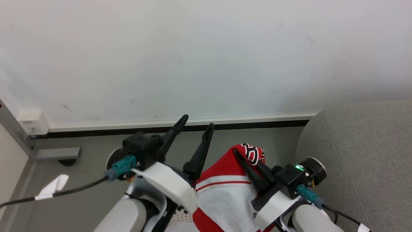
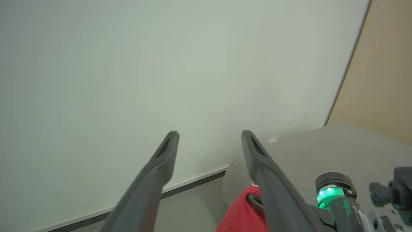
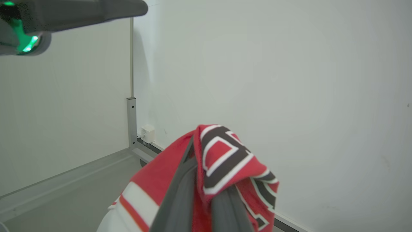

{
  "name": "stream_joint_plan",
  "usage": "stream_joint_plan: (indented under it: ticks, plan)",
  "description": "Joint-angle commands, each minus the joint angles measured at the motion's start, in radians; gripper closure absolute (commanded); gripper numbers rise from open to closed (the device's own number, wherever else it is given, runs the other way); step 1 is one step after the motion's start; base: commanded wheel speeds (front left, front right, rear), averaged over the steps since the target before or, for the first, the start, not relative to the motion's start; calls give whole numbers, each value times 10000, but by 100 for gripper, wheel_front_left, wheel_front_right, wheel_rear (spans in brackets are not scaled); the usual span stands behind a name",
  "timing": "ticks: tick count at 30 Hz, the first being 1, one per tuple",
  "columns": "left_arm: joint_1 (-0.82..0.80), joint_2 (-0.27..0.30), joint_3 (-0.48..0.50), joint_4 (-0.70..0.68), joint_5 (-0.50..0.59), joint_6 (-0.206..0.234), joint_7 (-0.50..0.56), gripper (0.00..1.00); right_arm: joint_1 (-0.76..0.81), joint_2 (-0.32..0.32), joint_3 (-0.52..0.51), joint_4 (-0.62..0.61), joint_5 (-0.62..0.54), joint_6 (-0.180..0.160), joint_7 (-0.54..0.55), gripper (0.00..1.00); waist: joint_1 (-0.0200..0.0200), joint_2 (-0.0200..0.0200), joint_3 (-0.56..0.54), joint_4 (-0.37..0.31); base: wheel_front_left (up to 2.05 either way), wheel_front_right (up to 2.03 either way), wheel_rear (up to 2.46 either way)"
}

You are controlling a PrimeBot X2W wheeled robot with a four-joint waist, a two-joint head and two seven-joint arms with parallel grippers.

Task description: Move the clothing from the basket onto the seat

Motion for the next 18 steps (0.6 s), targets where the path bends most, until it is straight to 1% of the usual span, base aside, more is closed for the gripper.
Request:
stream_joint_plan:
  ticks: [1,5,11,18]
  plan:
    - [312,128,-38,90,-24,-58,-124,0,112,-14,-245,-37,-168,-21,-72,100,0,-1,8,-37,0,0,0]
    - [853,295,-187,337,107,-30,-412,0,102,-12,-882,-69,-424,-21,-72,100,0,-1,42,-107,0,0,0]
    - [1491,229,-424,947,238,-128,-1289,0,171,-9,-1610,-216,-811,-21,-72,100,0,-1,92,-196,0,0,0]
    - [1903,217,-584,1696,226,-413,-2312,0,244,-9,-2161,-362,-1170,-21,-73,100,0,-1,149,-376,0,0,0]
